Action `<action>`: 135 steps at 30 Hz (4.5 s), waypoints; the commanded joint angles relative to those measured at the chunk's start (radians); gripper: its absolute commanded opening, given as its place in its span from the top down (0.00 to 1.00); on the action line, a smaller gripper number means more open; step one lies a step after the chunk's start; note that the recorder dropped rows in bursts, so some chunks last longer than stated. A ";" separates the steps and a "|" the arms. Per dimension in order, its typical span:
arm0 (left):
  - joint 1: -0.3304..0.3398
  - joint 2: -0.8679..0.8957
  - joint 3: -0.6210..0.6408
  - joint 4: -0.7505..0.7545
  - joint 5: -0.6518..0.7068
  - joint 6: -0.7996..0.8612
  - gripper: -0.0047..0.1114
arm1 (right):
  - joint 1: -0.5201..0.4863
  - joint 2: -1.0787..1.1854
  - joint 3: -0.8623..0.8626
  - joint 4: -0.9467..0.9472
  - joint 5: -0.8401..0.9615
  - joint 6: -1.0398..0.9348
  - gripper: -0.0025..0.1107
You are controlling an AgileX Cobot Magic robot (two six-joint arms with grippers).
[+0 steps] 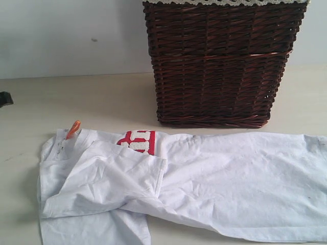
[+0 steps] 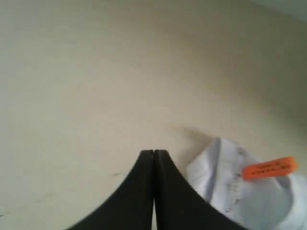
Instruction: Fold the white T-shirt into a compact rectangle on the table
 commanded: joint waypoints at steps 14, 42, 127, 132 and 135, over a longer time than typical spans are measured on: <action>0.041 -0.112 0.023 -0.929 -0.291 1.660 0.96 | 0.003 -0.006 0.005 0.001 -0.011 -0.003 0.92; -0.299 0.049 0.160 -1.925 0.647 3.504 0.43 | 0.003 -0.006 0.005 0.001 -0.011 -0.003 0.92; -0.156 0.470 -0.281 -2.217 0.432 3.204 0.95 | 0.003 -0.006 0.005 0.001 -0.011 -0.003 0.92; -0.156 0.490 -0.281 -2.226 0.426 3.204 0.54 | 0.003 -0.006 0.005 0.001 -0.011 -0.003 0.92; -0.156 0.438 -0.288 -2.282 0.414 3.197 0.49 | 0.003 -0.006 0.005 0.001 -0.011 -0.003 0.92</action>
